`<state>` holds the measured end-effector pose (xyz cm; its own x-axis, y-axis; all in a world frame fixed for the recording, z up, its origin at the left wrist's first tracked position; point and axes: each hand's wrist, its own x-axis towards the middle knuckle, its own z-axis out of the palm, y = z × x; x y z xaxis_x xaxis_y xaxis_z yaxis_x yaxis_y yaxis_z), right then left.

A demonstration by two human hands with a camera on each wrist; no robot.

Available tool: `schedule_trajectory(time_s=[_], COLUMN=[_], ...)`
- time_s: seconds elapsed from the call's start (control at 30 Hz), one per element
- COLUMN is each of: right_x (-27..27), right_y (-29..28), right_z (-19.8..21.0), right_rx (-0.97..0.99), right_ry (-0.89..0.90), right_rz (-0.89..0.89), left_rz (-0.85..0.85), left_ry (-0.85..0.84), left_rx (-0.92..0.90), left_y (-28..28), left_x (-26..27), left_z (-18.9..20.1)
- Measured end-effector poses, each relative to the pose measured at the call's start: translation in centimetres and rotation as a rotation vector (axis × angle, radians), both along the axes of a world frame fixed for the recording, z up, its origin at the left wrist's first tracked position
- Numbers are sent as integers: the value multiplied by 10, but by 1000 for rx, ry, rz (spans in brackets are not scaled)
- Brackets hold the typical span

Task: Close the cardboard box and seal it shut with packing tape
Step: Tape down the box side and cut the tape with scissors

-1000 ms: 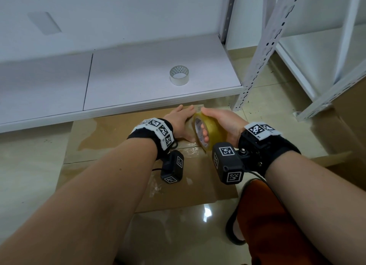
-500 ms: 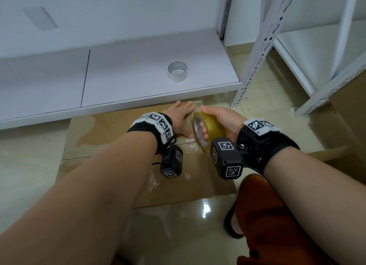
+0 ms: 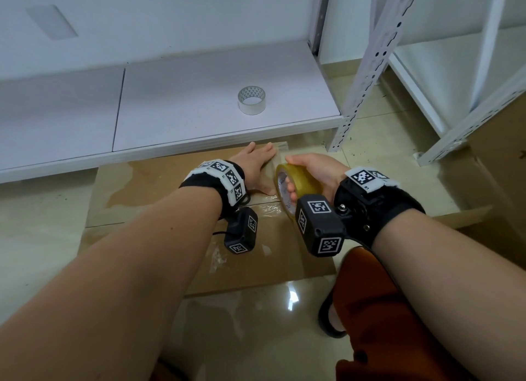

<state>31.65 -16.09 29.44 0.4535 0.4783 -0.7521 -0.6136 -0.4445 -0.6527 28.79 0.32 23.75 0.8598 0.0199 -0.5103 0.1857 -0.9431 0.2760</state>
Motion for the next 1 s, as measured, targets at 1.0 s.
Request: schedule_trajectory(time_s=[1.0], right_x=[-9], right_y=[-8], right_z=[-12], right_rx=[27], right_ry=[-18], right_rz=[1], left_rz=[-24], left_ry=[-47], left_rx=[-46], left_y=[-18], left_x=[-37], left_z=[-2])
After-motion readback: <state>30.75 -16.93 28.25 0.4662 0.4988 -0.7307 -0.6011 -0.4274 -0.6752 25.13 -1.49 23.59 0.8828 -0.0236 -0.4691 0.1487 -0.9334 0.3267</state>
